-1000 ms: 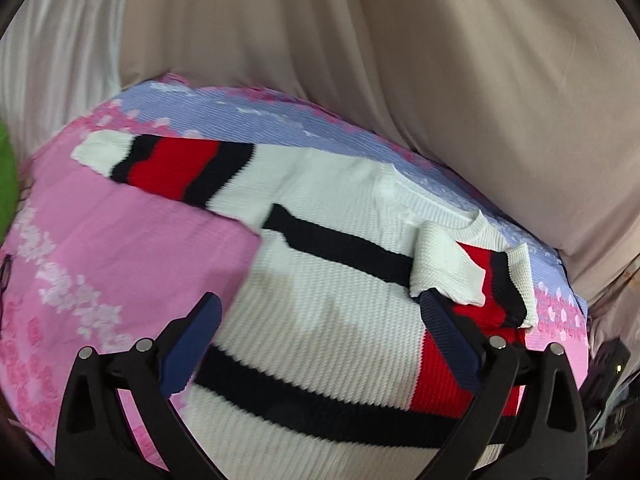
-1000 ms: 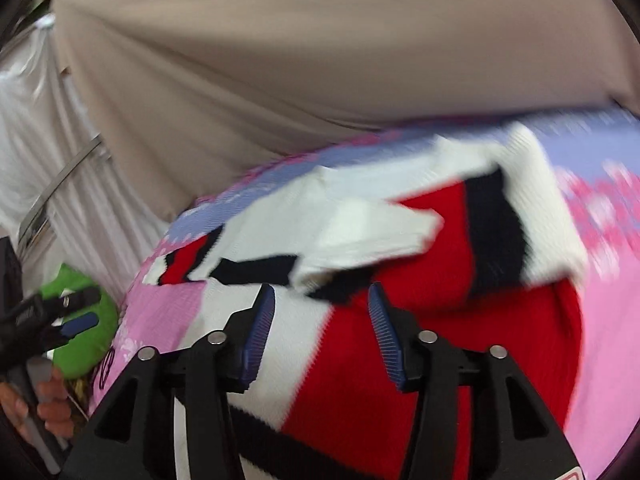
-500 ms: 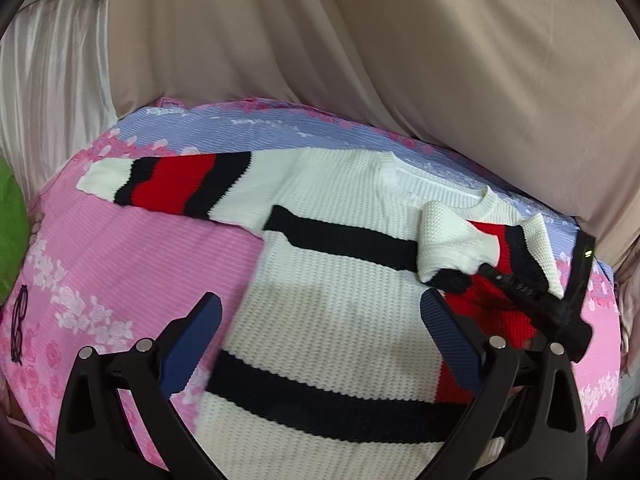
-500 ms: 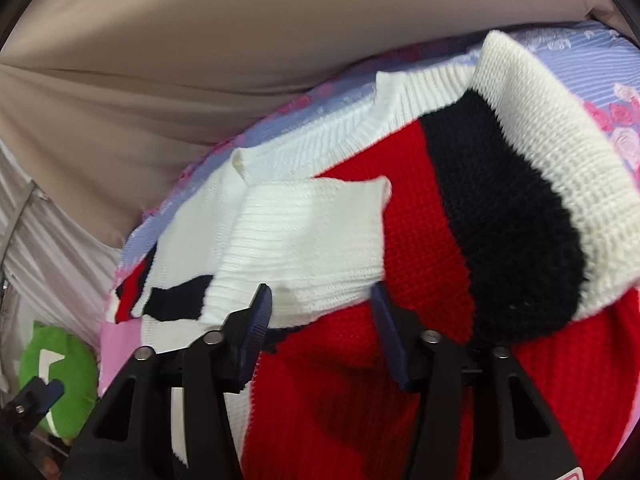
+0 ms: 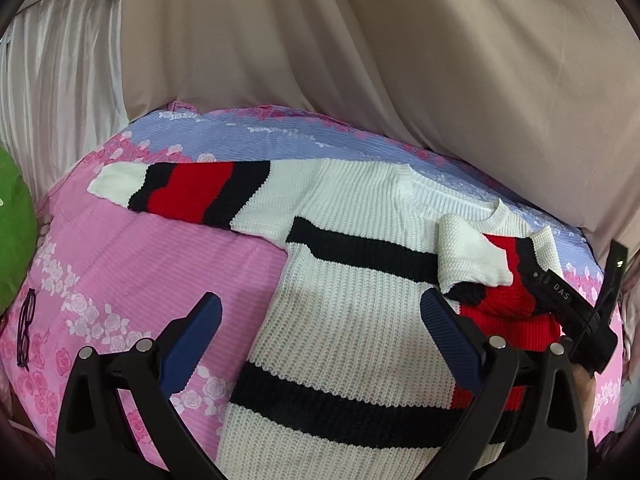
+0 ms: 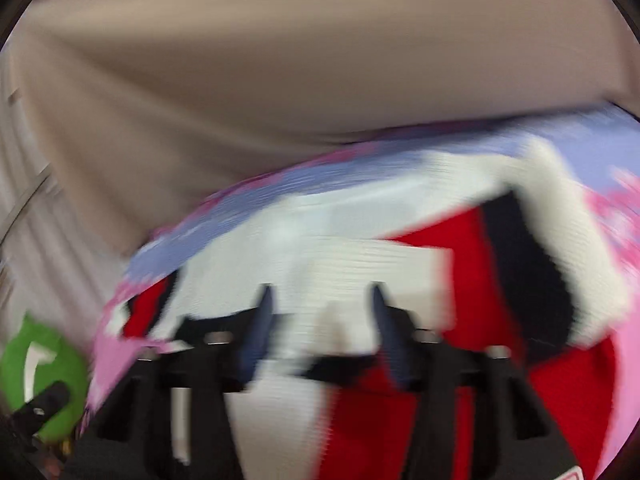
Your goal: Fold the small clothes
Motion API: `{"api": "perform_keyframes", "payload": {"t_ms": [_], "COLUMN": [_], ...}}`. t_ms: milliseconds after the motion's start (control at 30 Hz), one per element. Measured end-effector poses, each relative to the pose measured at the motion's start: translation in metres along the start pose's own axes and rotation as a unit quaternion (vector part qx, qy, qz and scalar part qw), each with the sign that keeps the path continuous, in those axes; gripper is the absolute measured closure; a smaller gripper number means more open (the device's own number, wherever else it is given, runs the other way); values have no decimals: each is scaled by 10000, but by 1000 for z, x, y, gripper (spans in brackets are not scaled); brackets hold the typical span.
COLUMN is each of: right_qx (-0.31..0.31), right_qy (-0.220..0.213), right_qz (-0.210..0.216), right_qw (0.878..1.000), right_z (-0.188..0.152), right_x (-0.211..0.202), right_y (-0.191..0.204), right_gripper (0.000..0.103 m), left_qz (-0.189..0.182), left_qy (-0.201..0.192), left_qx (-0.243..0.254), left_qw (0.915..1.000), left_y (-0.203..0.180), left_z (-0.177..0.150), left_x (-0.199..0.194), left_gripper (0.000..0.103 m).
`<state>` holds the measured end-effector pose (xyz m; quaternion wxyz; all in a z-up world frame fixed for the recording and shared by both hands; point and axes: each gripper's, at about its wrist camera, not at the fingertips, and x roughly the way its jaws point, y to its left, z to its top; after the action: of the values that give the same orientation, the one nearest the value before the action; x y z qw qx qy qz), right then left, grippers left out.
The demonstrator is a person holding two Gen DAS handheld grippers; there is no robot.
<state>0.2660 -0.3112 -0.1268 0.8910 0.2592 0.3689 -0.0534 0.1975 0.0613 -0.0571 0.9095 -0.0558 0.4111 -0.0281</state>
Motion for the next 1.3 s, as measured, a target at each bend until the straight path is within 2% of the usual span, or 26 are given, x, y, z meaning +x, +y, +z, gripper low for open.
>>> {"api": "perform_keyframes", "payload": {"t_ms": [67,133,167,200,233,300,333,367,400,467,533,600,633,667,733,767,833,867,967,1067,1100,1167,1200,1233,1267,1300], "right_qx": [357,481,480,474,484,258,-10,-506,-944,-1638,-1530,-960,-722,-423,109,246,470,582,844,928,978,1133,1187,1226,1229,1196], "right_qy": [376,537,535,596,666,616,603,657,771,785,642,415,311,198,209,290,376,403,378,367,368,340,320,285,245,163], "right_qz": [-100,219,390,636,777,1433,1773,2189,2310,2006,1663,1009,734,404,43,-29,-121,-29,211,325,374,465,482,502,547,624], "right_qw": [9986,9972,9967,9951,9936,9874,9823,9722,9653,9627,9720,9894,9942,9981,9997,9993,9981,9975,9955,9945,9938,9919,9912,9908,9906,9907], "right_z": [1,1,0,-1,0,5,6,4,1,-9,-8,-9,-14,-16,-21,-21,-23,-22,-19,-17,-14,-7,-5,-1,6,10], "right_x": [16,31,36,43,47,48,48,46,46,42,30,7,-5,-18,-32,-33,-33,-32,-29,-21,-18,-14,-16,-12,-13,-14], "right_y": [-26,-32,-28,-21,-12,27,50,83,108,136,120,72,49,19,-30,-47,-68,-76,-93,-100,-101,-115,-116,-116,-116,-114], "right_gripper": [42,43,56,93,93,93,94,93,92,92,92,90,88,83,75,72,71,71,62,54,54,54,54,54,60,85], "left_qz": [-13,3,11,25,37,94,127,146,104,-20,-281,-495,-529,-610,-673,-760,-703,-722,-748,-672,-537,-361,-440,-609,-689,-688], "left_qy": [52,74,75,69,61,29,17,16,47,169,279,393,428,456,601,702,938,960,709,871,849,857,1005,1090,1048,898], "left_qx": [-44,-85,-92,-81,-54,4,9,-6,-60,-221,-372,-377,-358,-330,-229,-175,-2,109,465,801,857,826,679,407,186,-63], "left_qw": [10000,9999,9999,9999,10000,10000,9999,9999,9999,9996,9985,9973,9970,9965,9957,9945,9931,9927,9936,9907,9912,9922,9916,9913,9919,9936], "left_y": [0,-1,0,0,0,2,3,3,4,4,-3,-17,-25,-34,-56,-66,-86,-93,-110,-125,-128,-127,-121,-114,-107,-98], "left_z": [-4,-7,-8,-8,-8,-6,-4,-2,1,8,16,24,27,29,31,29,21,18,5,-5,-5,-1,5,13,20,31], "left_x": [2,1,0,0,-1,-1,0,2,6,17,34,58,69,81,109,121,141,143,131,140,147,159,168,173,173,169], "left_gripper": [6,6,6,6,6,6,6,6,6,6,6,6,6,6,6,6,7,7,6,7,9,35,59,76,85,92]}}
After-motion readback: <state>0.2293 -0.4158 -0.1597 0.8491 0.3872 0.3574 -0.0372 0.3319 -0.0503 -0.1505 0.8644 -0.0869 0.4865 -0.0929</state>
